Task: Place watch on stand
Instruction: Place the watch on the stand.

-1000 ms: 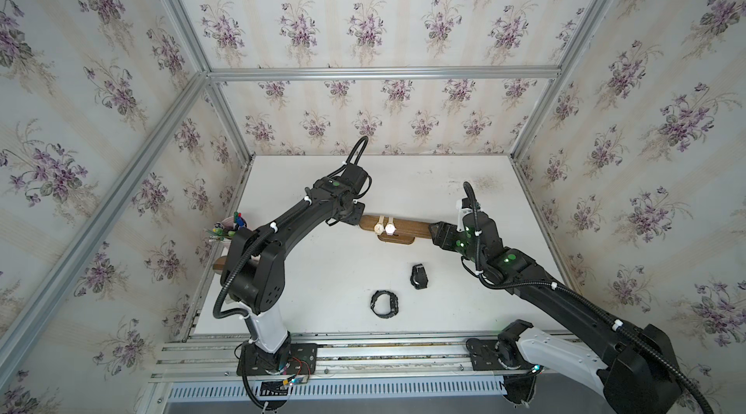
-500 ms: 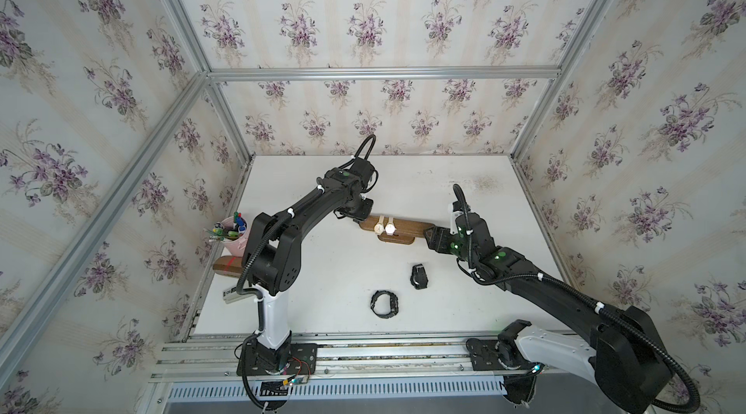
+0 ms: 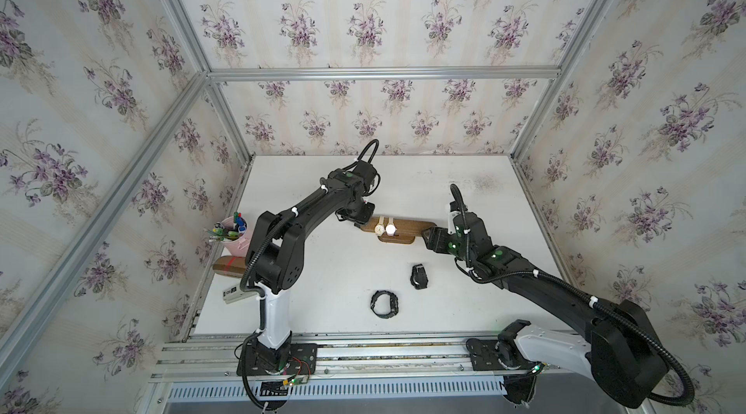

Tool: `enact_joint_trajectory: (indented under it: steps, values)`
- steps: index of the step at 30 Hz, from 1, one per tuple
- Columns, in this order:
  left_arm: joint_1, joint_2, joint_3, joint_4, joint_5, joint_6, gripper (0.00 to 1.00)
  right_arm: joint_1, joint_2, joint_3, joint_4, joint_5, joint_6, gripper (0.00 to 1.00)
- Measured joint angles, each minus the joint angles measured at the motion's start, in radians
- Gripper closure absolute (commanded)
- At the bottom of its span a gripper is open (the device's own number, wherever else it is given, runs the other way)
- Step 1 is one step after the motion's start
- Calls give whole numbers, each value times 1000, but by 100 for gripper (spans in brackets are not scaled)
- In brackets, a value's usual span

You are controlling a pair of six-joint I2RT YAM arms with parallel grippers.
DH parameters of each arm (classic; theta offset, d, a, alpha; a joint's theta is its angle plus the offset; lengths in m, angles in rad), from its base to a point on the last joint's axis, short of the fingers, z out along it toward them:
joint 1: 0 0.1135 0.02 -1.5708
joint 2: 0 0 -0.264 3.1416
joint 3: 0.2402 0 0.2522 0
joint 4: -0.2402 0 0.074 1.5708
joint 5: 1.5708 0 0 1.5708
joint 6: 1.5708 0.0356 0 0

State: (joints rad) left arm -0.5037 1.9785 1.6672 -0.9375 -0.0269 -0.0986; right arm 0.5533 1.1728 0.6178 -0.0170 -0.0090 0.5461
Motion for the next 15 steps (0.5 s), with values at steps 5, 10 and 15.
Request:
enact_joint_trajectory:
  steps: [5, 10, 15]
  values:
    - [0, 2, 2, -3, 0, 0, 70, 0, 0, 0, 5, 0, 0, 28]
    - [-2, 2, 2, -5, 1, 0, 67, 0, 22, 0, 15, 4, 0, 27]
    - [-3, 8, 2, -10, 10, 0, 63, 0, 70, 2, 31, 5, 2, 26]
